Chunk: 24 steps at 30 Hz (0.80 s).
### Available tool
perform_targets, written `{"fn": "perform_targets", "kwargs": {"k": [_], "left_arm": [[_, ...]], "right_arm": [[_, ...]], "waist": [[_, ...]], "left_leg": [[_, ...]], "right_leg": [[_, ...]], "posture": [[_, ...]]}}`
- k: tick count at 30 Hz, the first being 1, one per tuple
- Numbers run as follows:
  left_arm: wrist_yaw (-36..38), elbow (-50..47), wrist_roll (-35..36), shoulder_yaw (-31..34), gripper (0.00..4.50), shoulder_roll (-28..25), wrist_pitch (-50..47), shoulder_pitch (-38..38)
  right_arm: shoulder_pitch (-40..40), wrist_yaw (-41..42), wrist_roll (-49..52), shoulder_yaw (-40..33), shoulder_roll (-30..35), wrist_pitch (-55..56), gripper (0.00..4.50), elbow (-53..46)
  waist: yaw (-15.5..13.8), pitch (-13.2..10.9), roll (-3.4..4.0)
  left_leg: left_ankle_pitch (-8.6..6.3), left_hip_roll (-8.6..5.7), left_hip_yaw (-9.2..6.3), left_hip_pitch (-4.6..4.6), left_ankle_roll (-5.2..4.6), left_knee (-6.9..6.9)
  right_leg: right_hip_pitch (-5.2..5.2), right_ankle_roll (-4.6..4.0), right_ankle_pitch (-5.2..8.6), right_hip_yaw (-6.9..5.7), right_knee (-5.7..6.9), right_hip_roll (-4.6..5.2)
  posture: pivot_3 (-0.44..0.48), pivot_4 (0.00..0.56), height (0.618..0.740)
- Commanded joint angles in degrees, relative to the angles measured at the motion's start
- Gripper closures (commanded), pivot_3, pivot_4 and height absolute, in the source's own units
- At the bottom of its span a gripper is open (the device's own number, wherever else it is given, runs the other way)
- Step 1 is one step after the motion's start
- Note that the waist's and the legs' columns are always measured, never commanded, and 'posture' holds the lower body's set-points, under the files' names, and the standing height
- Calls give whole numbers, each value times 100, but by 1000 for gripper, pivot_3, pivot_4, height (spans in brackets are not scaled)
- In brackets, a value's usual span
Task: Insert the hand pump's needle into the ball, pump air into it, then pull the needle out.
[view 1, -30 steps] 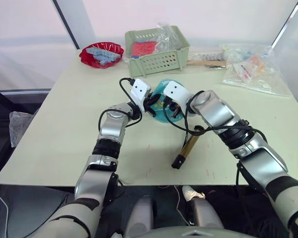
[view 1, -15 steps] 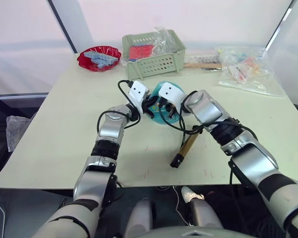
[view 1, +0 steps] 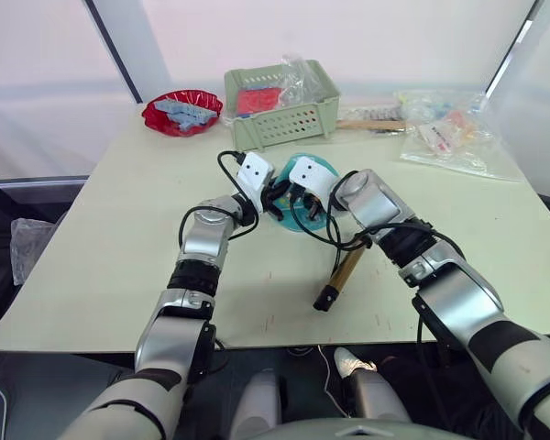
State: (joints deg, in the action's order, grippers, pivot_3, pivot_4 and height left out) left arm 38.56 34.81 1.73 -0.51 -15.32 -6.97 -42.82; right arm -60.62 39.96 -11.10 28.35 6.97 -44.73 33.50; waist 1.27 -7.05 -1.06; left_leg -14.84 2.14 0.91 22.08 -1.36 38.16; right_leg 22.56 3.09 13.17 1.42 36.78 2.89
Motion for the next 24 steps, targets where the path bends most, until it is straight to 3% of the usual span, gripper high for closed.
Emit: {"fn": "perform_targets", "kwargs": {"k": [1, 24], "left_arm": [[239, 87, -39, -335, 4500, 150, -59, 112], [227, 184, -53, -330, 4500, 131, -11, 91]], "right_arm": [[477, 208, -184, 350, 139, -397, 4097, 410], [376, -142, -380, 89, -165, -20, 4097, 1251]], "waist": [[-4, 0, -1], [-15, 15, -5]], "left_leg": [[0, 0, 0, 0, 0, 0], [0, 2, -23, -11, 0, -12]], "right_leg": [[0, 0, 0, 0, 0, 0], [1, -7, 6, 0, -2, 5]], "posture": [[0, 150, 736], [0, 150, 736]]}}
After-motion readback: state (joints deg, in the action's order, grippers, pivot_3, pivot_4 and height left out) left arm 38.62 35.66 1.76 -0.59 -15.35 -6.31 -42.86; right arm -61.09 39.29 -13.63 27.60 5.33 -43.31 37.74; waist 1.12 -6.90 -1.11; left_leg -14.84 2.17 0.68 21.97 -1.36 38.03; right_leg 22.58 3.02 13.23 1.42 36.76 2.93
